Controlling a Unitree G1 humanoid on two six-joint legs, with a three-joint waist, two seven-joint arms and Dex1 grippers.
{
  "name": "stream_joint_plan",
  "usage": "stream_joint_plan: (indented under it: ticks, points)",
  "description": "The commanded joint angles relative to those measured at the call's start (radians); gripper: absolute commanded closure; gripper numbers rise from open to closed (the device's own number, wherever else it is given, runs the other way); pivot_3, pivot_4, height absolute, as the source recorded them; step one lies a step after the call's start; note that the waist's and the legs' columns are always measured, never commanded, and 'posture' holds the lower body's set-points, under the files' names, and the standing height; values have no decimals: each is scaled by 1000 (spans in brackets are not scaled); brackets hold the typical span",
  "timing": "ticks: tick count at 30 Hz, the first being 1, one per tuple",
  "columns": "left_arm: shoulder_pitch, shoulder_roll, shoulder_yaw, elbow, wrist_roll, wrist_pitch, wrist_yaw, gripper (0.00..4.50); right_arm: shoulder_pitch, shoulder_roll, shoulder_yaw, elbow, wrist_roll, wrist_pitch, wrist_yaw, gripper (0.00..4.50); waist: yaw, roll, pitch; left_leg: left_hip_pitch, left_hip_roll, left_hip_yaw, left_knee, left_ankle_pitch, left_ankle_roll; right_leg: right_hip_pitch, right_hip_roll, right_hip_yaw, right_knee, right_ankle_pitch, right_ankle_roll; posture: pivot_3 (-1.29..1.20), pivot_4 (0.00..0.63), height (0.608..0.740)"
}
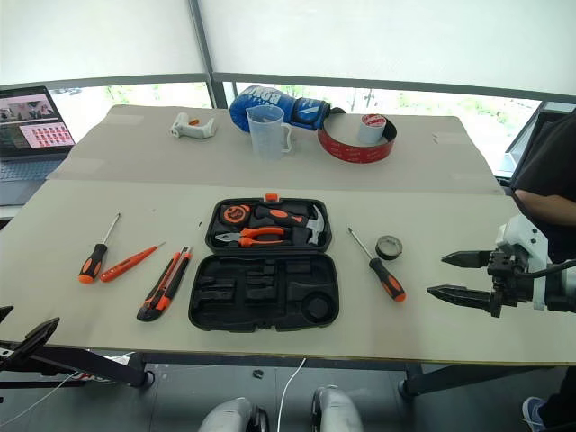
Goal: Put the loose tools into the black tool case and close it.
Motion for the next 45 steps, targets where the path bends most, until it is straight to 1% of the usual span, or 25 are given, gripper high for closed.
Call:
stream_joint_plan:
  ticks: [1, 4, 5, 8, 11, 15, 19, 20, 22, 27, 28, 29, 31, 32, 34, 36, 37, 40, 42, 45]
  points:
    - [-9, 12, 26, -24, -29, 62, 24, 0, -17, 3, -35, -25, 4, -22, -10, 46, 0, 0, 0, 0, 0, 0, 0, 0, 0, 0, 0, 0, 0, 0, 0, 0, 150, 714]
    - [-62, 51, 2, -45, -64, 218, 78, 0, -44, 16, -41, -72, 18, -13, -48, 46, 0, 0, 0, 0, 0, 0, 0, 0, 0, 0, 0, 0, 0, 0, 0, 0, 150, 714]
    - [-75, 60, -2, -50, -68, 244, 86, 0, -54, 19, -41, -83, 22, -6, -56, 46, 0, 0, 0, 0, 0, 0, 0, 0, 0, 0, 0, 0, 1, 0, 1, 0, 150, 714]
    - [-171, 112, -42, -46, -69, 357, 141, 0, -109, 21, -14, -158, 47, 37, -65, 46, 0, 0, 0, 0, 0, -1, 0, 1, -2, 0, 0, -1, 1, 2, 3, 0, 150, 714]
    - [-340, 165, -97, 1, -87, 505, 214, 0, -201, 29, 32, -268, 102, 116, -70, 46, 1, 1, 1, 1, 0, -2, 0, 3, -5, 0, -1, -2, 2, 3, 4, 0, 150, 714]
    - [-576, 227, -215, 153, -71, 638, 258, 0, -353, 83, 114, -365, 158, 184, -102, 46, -1, 0, 1, 0, 0, -3, -1, 4, -7, 0, -1, -4, 3, 3, 5, 0, 150, 714]
    - [-747, 246, -355, 333, 5, 625, 271, 0, -430, 136, 168, -409, 172, 207, -117, 46, -4, 0, 1, -2, -1, -3, -1, 4, -7, -1, -1, -5, 3, 3, 3, 0, 150, 714]
    - [-783, 246, -386, 377, 24, 609, 269, 0, -436, 141, 177, -417, 173, 206, -113, 46, -4, 0, 1, -2, -2, -2, 0, 5, -7, -1, -1, -6, 4, 6, -2, 0, 150, 714]
    - [-850, 251, -443, 463, 53, 598, 250, 0, -440, 150, 189, -433, 177, 205, -109, 46, -3, 0, 1, -3, -2, -1, 0, 7, -3, -2, -1, -8, 4, 7, -4, 0, 150, 714]
    - [-942, 243, -547, 674, 140, 508, 213, 0, -440, 171, 197, -453, 180, 203, -121, 46, -2, 0, 1, -5, -2, -1, 1, 9, 1, -3, -1, -14, 4, 7, -4, 0, 150, 714]
    - [-952, 235, -557, 706, 149, 475, 194, 535, -439, 174, 196, -456, 181, 204, -122, 0, -2, 0, 1, -5, -2, -1, 1, 9, 1, -3, -1, -15, 4, 7, -4, 0, 150, 714]
    - [-964, 230, -568, 744, 157, 477, 184, 672, -436, 176, 196, -458, 181, 202, -123, 0, -3, 0, 1, -4, -2, -1, 1, 9, 1, -3, -1, -15, 5, 7, -4, 0, 150, 714]
    - [-975, 223, -591, 792, 181, 459, 172, 1424, -431, 179, 195, -463, 180, 199, -124, 0, -2, 0, 1, -3, -2, 0, 1, 9, 0, -2, -3, -13, 6, 6, -4, 0, 150, 714]
    - [-980, 221, -597, 813, 192, 454, 169, 1820, -429, 180, 194, -464, 179, 198, -124, 0, -2, 0, 1, -3, -2, -1, 1, 8, -2, -2, -3, -12, 7, 4, -1, 0, 150, 714]
    - [-990, 219, -596, 842, 202, 444, 164, 2453, -426, 179, 190, -466, 180, 197, -124, 0, -2, 0, 1, -2, -2, -1, 1, 5, -8, -2, -4, -10, 7, 2, 2, 0, 150, 714]
    - [-1004, 224, -586, 872, 206, 429, 163, 3299, -416, 177, 183, -467, 176, 191, -127, 0, -3, 1, 1, 0, -2, -1, 2, 6, -10, 0, -4, -9, 8, 3, 2, 0, 150, 714]
    - [-1011, 227, -578, 881, 206, 419, 163, 3597, -411, 176, 179, -467, 174, 189, -127, 0, -4, 1, 1, 2, -2, -1, 2, 6, -10, 1, -4, -9, 8, 3, 3, 0, 150, 714]
    - [-1061, 244, -551, 876, 198, 379, 150, 3612, -377, 170, 170, -475, 162, 179, -134, 0, -3, 1, 1, 3, -2, -1, 2, 6, -10, 2, -5, -9, 9, 3, 3, 0, 150, 714]
    - [-1094, 260, -552, 842, 199, 312, 111, 3612, -346, 159, 163, -480, 160, 180, -130, 0, -2, 0, 1, 2, -1, -1, 2, 7, -10, 1, -4, -10, 9, 3, 2, 0, 150, 714]
    - [-1139, 283, -607, 677, 184, 142, -88, 3612, -273, 132, 145, -497, 160, 192, -128, 0, 2, -3, 3, -3, -1, -2, 3, 9, -7, -1, -4, -13, 9, 3, 1, 0, 150, 714]
